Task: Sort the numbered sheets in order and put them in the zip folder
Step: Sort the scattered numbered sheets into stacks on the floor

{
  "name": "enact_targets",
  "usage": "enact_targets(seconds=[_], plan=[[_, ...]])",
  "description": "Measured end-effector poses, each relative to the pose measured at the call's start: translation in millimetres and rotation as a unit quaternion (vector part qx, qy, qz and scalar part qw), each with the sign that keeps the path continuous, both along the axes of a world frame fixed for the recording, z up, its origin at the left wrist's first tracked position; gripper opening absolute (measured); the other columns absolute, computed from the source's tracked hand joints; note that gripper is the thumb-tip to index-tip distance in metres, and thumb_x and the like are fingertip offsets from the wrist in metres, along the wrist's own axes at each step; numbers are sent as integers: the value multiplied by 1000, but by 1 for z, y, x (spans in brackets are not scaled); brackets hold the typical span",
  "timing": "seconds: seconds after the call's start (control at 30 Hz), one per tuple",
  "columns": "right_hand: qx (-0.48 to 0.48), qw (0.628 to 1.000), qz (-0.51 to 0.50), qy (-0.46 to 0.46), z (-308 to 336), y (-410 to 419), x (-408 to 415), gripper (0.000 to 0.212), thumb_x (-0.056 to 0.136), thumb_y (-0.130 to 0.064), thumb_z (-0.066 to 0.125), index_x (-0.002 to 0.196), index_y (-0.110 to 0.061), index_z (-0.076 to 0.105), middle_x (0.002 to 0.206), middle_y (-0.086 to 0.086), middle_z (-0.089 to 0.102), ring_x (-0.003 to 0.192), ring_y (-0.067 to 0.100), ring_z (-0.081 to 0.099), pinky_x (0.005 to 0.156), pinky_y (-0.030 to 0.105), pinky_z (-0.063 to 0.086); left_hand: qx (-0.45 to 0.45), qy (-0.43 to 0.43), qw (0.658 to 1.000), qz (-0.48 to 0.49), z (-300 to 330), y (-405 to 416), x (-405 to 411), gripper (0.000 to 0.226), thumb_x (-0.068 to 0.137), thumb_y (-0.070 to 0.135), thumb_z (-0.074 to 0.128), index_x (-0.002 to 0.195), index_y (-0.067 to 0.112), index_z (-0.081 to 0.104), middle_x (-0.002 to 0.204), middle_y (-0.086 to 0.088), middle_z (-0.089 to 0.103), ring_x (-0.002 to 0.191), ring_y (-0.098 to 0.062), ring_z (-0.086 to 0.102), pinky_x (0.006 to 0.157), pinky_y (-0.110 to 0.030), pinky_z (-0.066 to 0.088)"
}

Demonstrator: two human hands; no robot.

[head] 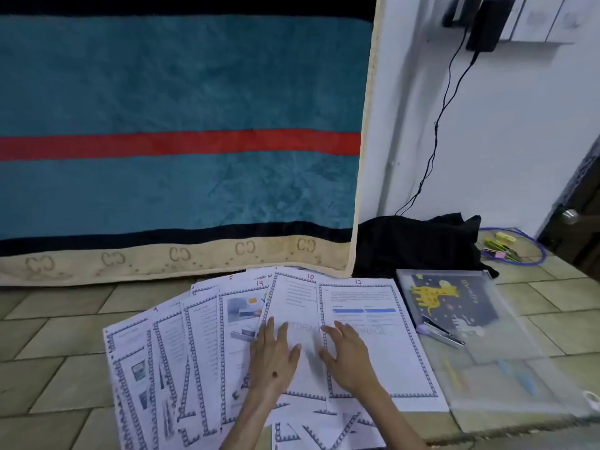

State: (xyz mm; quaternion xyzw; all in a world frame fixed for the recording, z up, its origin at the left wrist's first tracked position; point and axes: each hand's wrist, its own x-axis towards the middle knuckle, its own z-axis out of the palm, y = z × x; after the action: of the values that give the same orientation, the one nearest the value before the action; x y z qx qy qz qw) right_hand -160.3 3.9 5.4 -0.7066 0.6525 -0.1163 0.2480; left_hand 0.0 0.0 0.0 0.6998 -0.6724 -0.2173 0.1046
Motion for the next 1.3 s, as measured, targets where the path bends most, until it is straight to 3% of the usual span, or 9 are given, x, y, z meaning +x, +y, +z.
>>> enact_targets(seconds=[0.23, 0.37, 0.57, 0.67, 0.8, 0.9, 1.0, 1.1, 1.3], plan=[[-7, 993, -37, 113, -36, 12, 9, 69, 91, -65, 4, 125, -36, 57, 138, -1, 52, 127, 23, 51, 107, 37, 10, -37, -69, 997, -11, -52, 4, 2, 70, 94, 55, 10, 112, 21, 69, 126, -11, 61, 124, -25, 40, 114, -31, -1], [-54, 996, -51, 59, -43, 12, 6, 102, 62, -76, -18, 148, -35, 19, 159, -8, 2, 147, 15, -6, 114, 33, -13, 26, -64, 997, 31, -47, 7, -1, 64, 76, 56, 36, 112, 14, 68, 121, -28, 59, 113, -43, 57, 101, -44, 20], [-41, 995, -71, 51, -41, 11, 8, 99, 69, -79, -12, 150, -27, 14, 159, -5, 3, 145, 12, -9, 111, 29, -18, -38, -48, 995, 75, -44, 6, -1, 74, 75, 61, 31, 122, 12, 60, 134, -26, 50, 124, -40, 49, 105, -48, 36], [-14, 996, -61, 62, -29, 10, 9, 81, 77, -59, -1, 151, -26, 2, 159, -1, 8, 147, 19, -3, 117, 36, -6, -19, -10, 994, 111, -33, 5, 2, 88, 74, 70, 25, 145, 18, 28, 156, -14, 16, 145, -28, 13, 117, -38, 12], [21, 997, -36, 61, -4, -5, 6, 53, 92, -17, 33, 144, -29, 28, 126, 2, 53, 133, 28, 38, 98, 33, 40, 34, 51, 984, 169, -2, -13, 14, 75, 82, 45, 61, 142, 15, 27, 138, -7, 44, 128, -26, 40, 99, -36, 36], [72, 995, -50, -46, 14, -18, 2, 44, 90, -6, 37, 99, -44, 59, 114, -2, 64, 114, 19, 56, 89, 26, 45, 31, 179, 971, 153, 15, -24, 16, 9, 90, 24, 56, 85, 17, 56, 80, -3, 60, 87, -25, 57, 74, -29, 40], [91, 982, -53, -154, 31, -27, -1, 28, 98, -27, 42, 97, -29, 69, 115, 4, 66, 106, 19, 59, 89, 23, 42, 45, 317, 941, 110, 33, -24, 1, 33, 96, 43, 43, 77, 25, 61, 82, 4, 62, 86, -21, 62, 71, -28, 46], [137, 958, -38, -248, 37, -26, -1, 51, 90, -57, 44, 133, -30, 42, 133, -2, 57, 117, 14, 55, 91, 22, 40, 99, 414, 901, 88, 36, -21, -22, 48, 97, 53, 25, 93, 28, 67, 94, 7, 68, 89, -9, 64, 66, -20, 51], [63, 984, -24, -162, 23, -32, -18, 97, 90, -12, 58, 142, -30, -22, 98, 21, 67, 56, 10, 52, 46, 10, 35, -9, 178, 960, 218, 7, -19, -1, 33, 95, 33, 48, 123, 17, 56, 134, -4, 52, 110, -14, 52, 90, -26, 44]])
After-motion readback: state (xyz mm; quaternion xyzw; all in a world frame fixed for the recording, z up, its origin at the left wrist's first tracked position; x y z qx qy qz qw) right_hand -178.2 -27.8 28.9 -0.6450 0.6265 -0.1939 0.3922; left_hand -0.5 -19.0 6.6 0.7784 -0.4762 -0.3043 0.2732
